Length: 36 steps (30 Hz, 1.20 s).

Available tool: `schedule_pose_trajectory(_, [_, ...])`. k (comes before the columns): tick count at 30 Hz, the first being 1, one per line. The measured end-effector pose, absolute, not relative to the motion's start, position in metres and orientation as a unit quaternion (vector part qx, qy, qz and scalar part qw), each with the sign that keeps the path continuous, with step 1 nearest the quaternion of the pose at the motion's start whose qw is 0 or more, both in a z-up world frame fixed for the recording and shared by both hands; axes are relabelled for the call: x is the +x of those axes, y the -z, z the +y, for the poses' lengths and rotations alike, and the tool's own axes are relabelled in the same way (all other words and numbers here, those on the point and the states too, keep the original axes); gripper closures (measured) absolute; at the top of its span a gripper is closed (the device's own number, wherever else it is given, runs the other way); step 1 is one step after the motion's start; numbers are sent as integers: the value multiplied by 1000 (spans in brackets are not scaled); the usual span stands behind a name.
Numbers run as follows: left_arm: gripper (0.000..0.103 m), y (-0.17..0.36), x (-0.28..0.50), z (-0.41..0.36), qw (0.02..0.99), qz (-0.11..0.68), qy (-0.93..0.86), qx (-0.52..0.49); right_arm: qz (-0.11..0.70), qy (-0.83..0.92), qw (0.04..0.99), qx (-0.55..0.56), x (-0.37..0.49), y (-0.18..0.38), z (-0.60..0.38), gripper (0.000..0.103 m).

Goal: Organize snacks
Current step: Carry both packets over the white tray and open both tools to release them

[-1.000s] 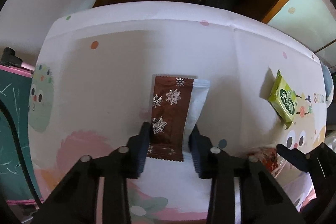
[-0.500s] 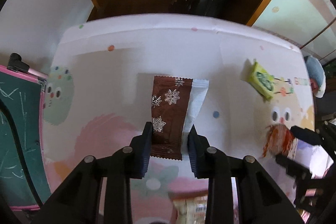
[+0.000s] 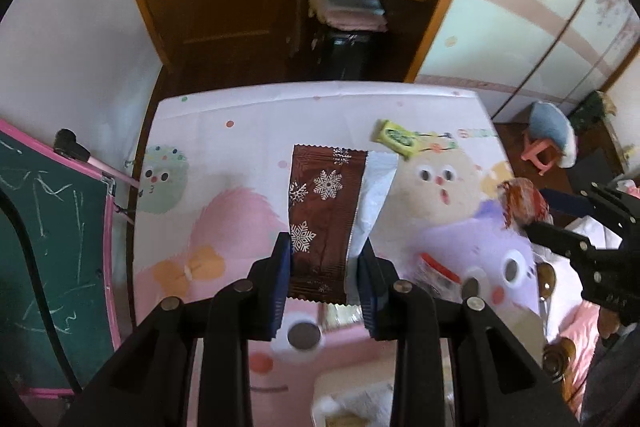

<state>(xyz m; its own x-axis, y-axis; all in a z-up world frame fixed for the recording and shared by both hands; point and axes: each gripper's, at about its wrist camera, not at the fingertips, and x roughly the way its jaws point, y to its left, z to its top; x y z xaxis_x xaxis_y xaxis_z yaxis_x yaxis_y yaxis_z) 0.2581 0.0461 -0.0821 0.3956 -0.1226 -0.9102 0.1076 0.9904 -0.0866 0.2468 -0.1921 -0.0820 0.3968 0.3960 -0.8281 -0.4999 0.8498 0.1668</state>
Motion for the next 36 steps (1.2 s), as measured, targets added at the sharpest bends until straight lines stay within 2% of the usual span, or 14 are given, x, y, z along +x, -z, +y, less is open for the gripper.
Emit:
schedule_pose_trajectory(7, [74, 30, 183, 36, 850, 520, 81, 1, 445, -257, 858, -29, 178, 30, -192, 62])
schedule_pose_trajectory(8, [74, 26, 175, 35, 852, 518, 82, 2, 440, -254, 861, -26, 168, 24, -192, 70])
schedule_pose_trajectory(9, [74, 23, 167, 33, 853, 515, 84, 3, 442, -256, 859, -21, 160, 20, -193, 96])
schedule_pose_trajectory(10, [74, 19, 157, 29, 854, 513, 89, 2, 445, -256, 858, -8, 151, 16, -195, 99])
schedule_pose_trajectory(23, [75, 34, 58, -7, 831, 536, 148, 3, 456, -232, 859, 2, 66, 17, -202, 102])
schedule_pose_trajectory(36, [75, 77, 22, -18, 815, 561, 142, 36, 490, -200, 849, 8, 62, 51, -207, 102])
